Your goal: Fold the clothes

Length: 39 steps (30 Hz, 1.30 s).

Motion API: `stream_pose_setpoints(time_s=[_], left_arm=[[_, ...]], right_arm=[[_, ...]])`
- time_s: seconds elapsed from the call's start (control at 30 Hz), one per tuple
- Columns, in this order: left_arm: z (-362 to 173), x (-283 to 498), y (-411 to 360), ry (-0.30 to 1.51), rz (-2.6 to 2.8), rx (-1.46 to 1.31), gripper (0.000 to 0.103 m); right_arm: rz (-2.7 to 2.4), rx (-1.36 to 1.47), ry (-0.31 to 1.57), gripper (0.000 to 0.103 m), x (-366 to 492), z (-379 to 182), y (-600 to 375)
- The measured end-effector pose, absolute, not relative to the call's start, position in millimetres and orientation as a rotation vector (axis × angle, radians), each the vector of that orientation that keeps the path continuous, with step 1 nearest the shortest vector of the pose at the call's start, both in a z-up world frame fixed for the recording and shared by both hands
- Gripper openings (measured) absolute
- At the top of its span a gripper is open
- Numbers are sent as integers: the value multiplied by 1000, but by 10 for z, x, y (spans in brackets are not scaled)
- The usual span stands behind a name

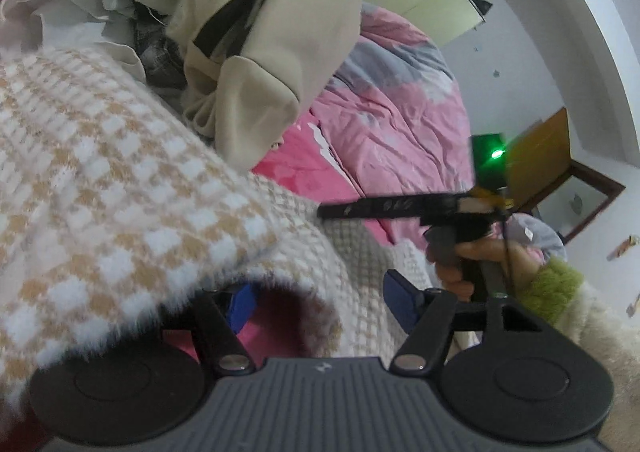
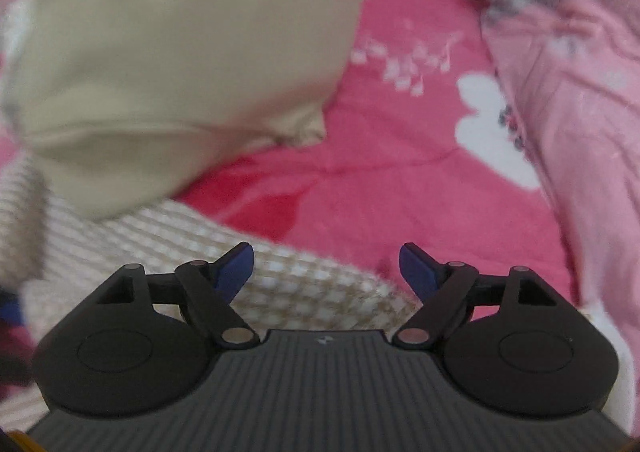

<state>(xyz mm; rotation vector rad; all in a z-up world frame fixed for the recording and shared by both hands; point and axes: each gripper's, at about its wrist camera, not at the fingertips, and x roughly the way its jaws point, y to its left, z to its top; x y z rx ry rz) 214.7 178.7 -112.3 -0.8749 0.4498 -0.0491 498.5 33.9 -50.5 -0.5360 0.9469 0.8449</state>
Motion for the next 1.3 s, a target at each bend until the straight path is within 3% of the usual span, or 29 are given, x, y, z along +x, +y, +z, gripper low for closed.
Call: stream_pose_setpoints(time_s=[0.07,0.13,0.2,0.27,0.3,0.37,0.6,0.83,0.93,1.0,1.1,1.2,1.3], left_arm=[[-1138,2162,1805,445,-23,-875,60],[-1160,2185,1812,454,23,-868,42],[-1189,2212,1815,484,73,-848,17],[-1210,2231,1818,505,85,-841,10],[-1202,2227,1809,501,92,-833,9],[-1148,2187,1757,473,111,-796,9],[-953,2019,1517,393,197,-633,9],[-957,1966,1544,433,217,-659,10],[-943,1934,1554,423,207,-685,16],[-928,1893,1536,419,200,-692,32],[-924,1764,1476,433,199,-722,46],[-948,1598,1452,452,189,-788,46],[-922,1394,1437,432,172,-828,47]], right_arm=[[840,-538,996,80,5008,-586,341],[840,-533,1032,77,4984,-642,322],[827,-546,1037,62,4935,-627,289],[803,-573,1023,31,4873,-577,251],[789,-592,1000,25,4837,-547,241],[786,-606,954,15,4775,-481,239],[804,-496,773,12,4680,-377,126],[736,-415,744,12,4766,-933,171],[685,-399,719,16,4728,-900,201],[644,-422,711,22,4669,-786,209],[666,-390,680,23,4479,-403,111],[749,-388,614,27,4104,59,79],[882,-436,571,37,3632,419,169]])
